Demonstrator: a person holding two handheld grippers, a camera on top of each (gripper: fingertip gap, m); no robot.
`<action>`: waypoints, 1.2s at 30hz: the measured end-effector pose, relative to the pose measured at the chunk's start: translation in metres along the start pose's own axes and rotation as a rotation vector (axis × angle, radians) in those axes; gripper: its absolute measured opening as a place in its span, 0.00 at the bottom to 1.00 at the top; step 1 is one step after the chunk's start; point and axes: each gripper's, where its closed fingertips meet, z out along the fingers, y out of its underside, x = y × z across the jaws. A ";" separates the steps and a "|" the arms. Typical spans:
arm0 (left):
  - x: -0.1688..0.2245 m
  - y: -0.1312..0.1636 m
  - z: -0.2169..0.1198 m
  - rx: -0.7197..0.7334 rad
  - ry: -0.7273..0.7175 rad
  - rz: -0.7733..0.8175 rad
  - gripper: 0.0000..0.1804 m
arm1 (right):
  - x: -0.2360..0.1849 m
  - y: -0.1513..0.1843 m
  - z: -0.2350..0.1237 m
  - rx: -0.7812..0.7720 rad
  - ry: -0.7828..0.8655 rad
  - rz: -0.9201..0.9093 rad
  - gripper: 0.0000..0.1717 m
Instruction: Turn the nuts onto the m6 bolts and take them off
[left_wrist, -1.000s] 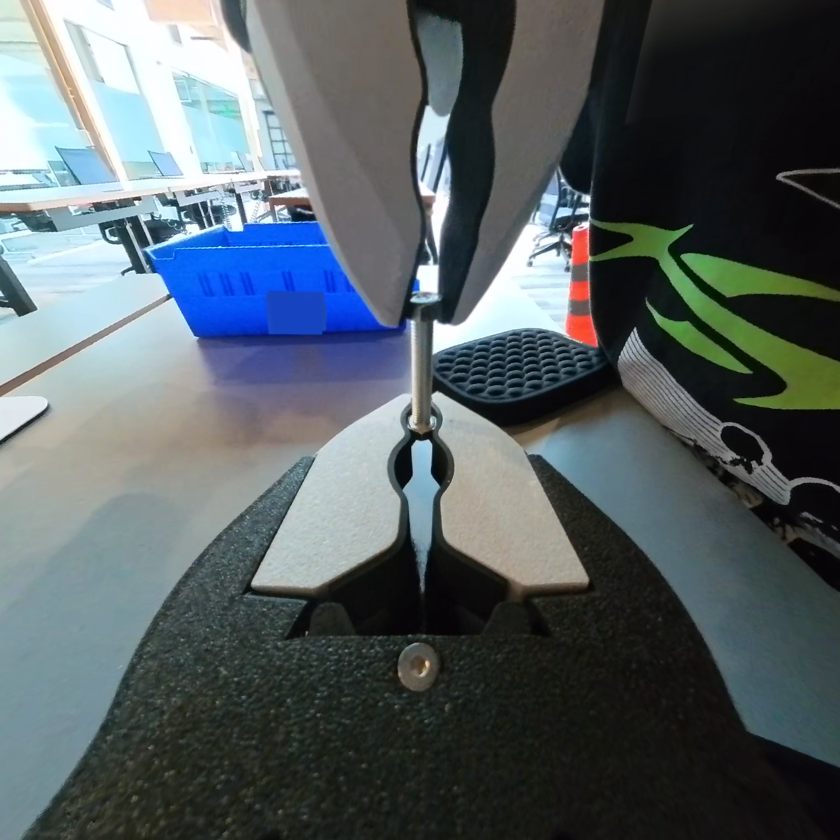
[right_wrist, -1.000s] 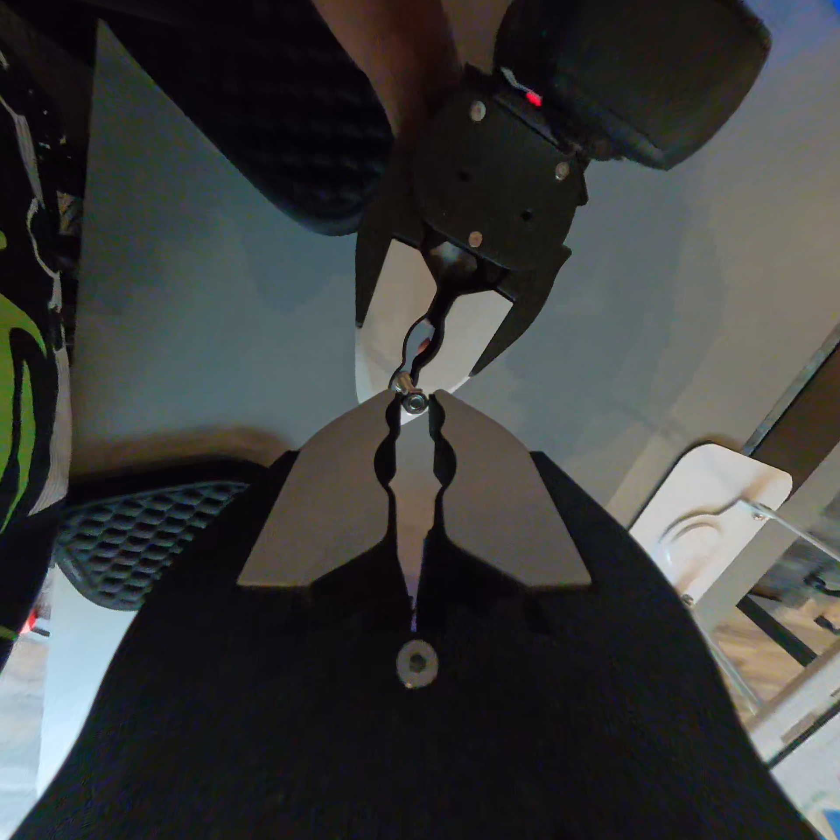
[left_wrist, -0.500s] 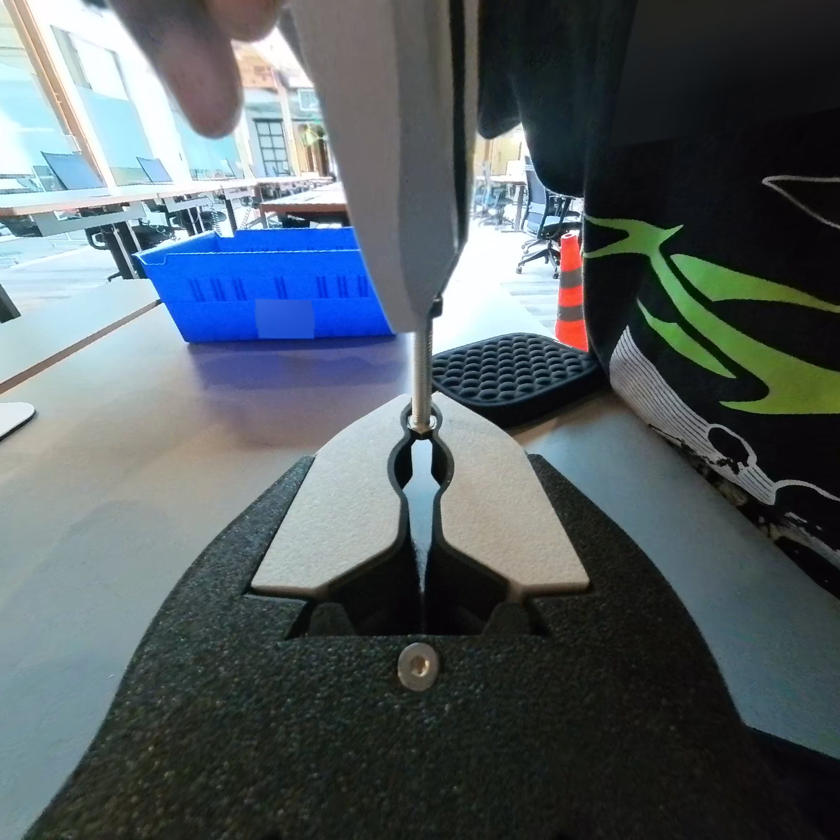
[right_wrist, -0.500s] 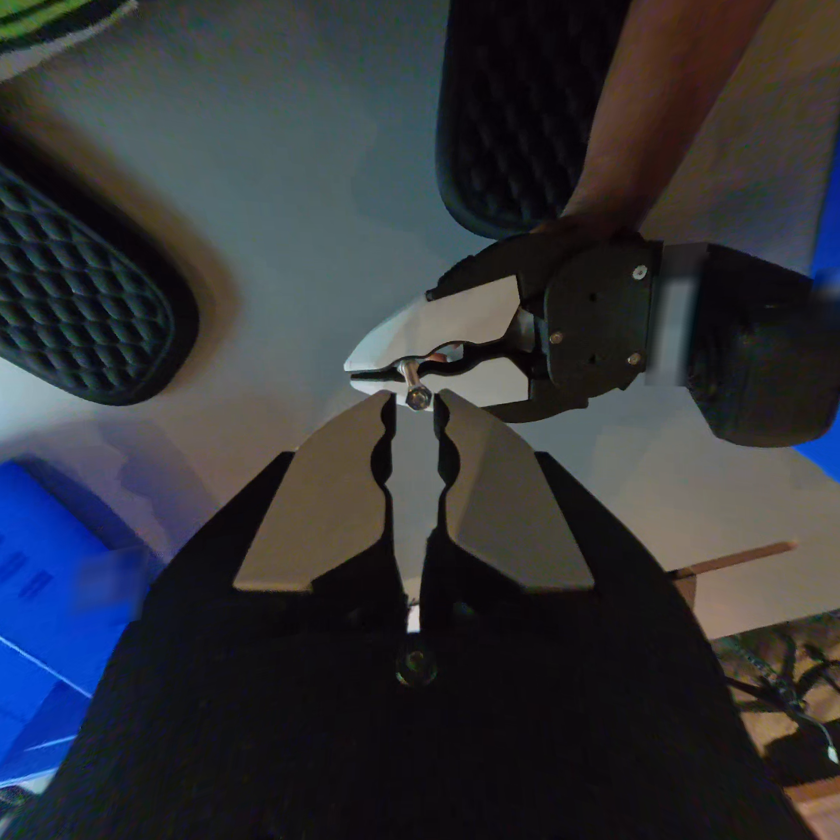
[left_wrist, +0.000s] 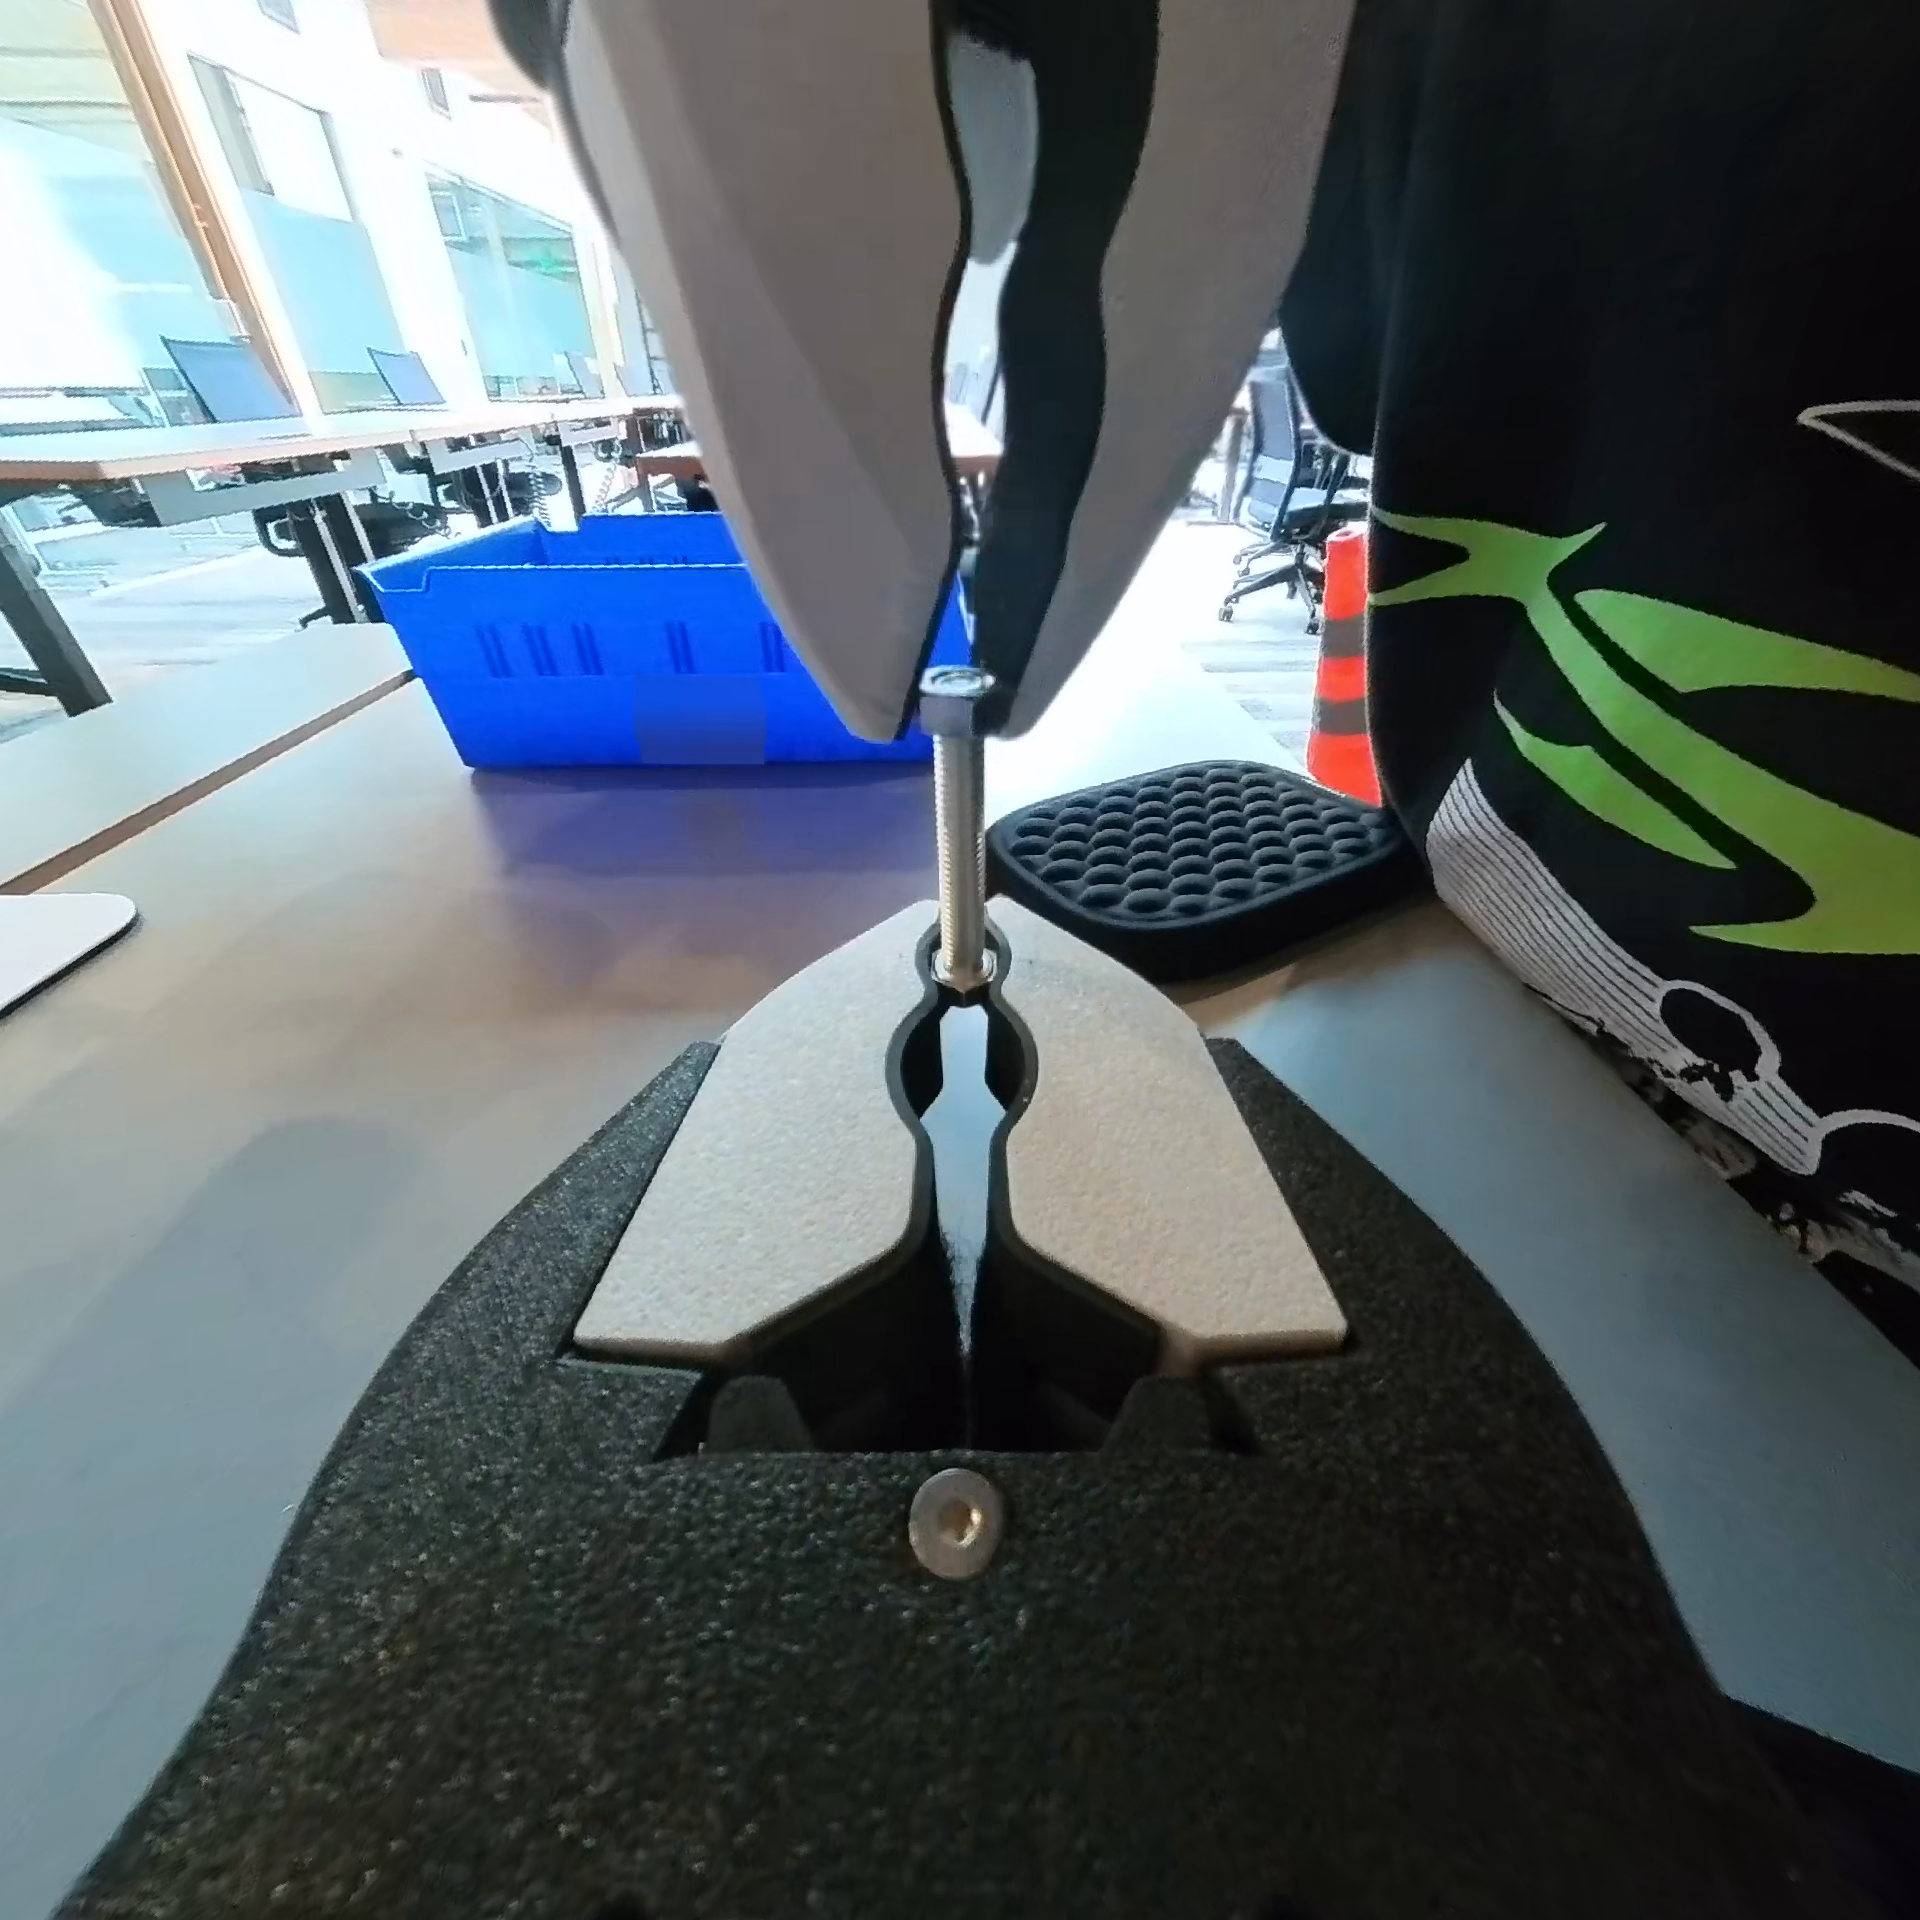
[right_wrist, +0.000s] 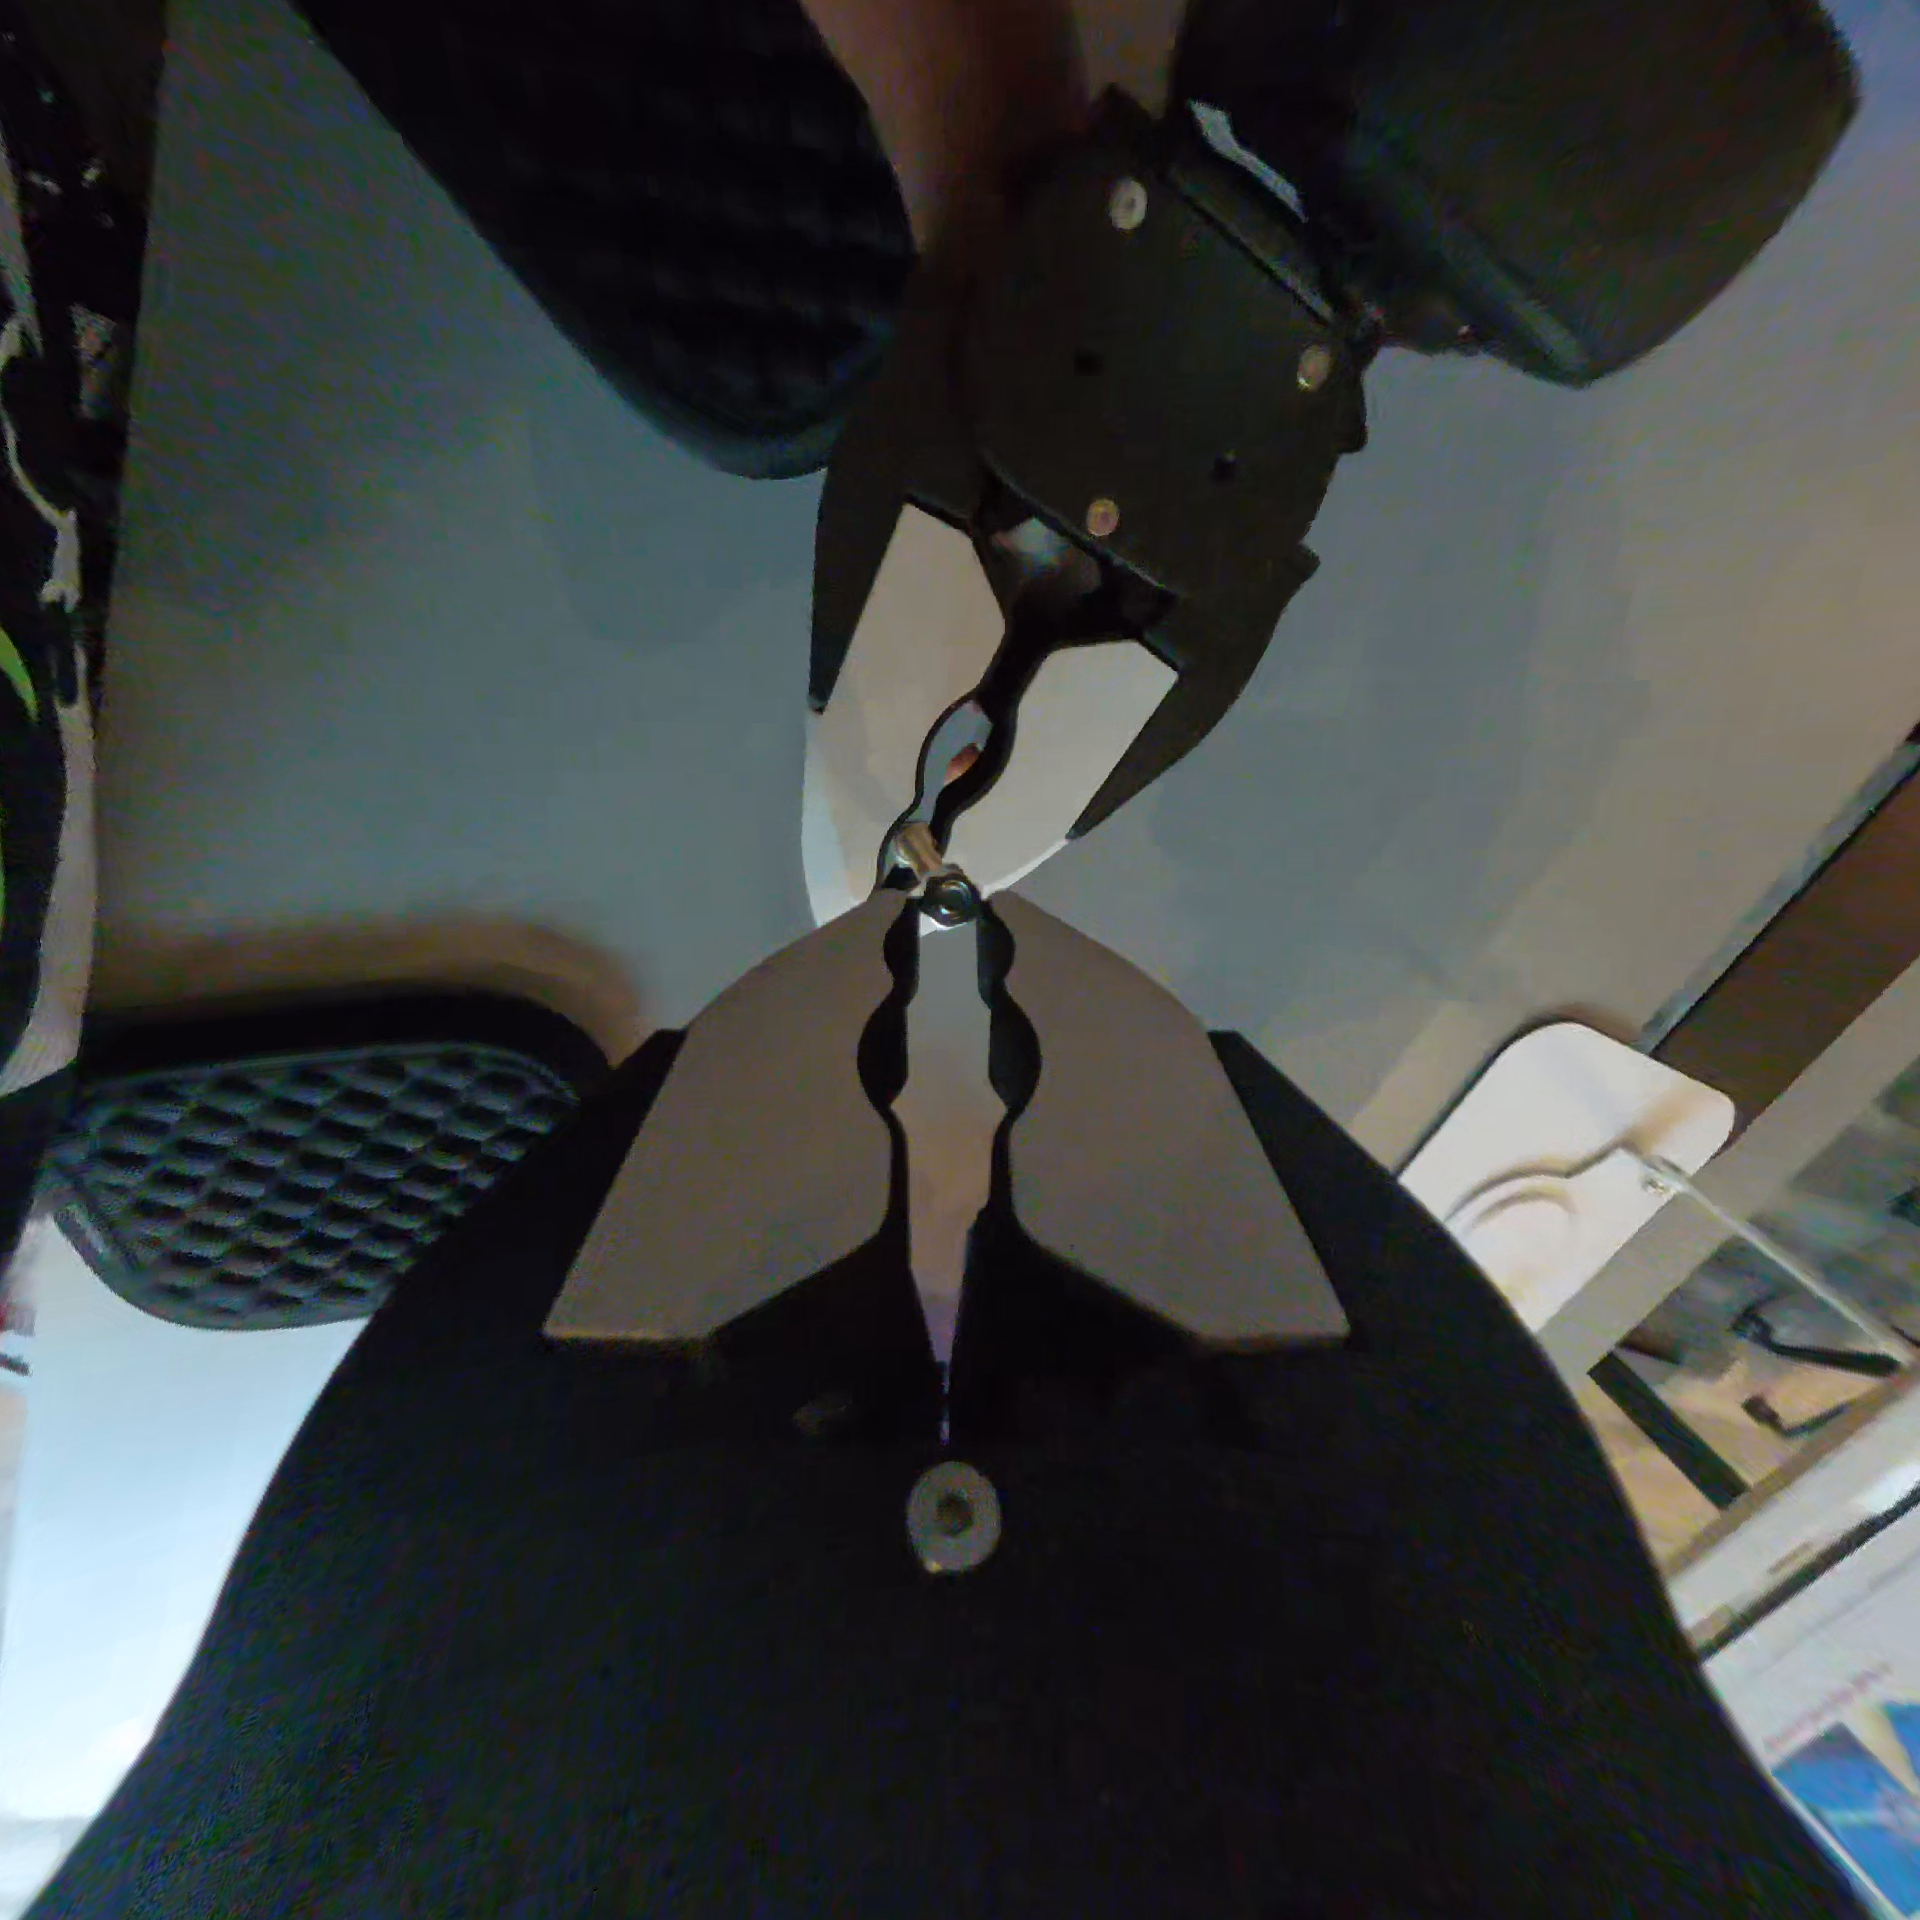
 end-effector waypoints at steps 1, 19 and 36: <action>0.000 0.000 0.000 0.001 0.002 -0.001 0.01 | 0.000 0.000 0.000 -0.002 0.010 -0.009 0.06; 0.004 -0.001 0.000 0.005 0.032 0.004 0.01 | -0.006 -0.008 -0.001 0.089 -0.152 -0.791 0.06; 0.002 0.000 0.000 -0.001 0.018 0.011 0.01 | -0.005 -0.010 -0.007 0.051 -0.025 -0.362 0.22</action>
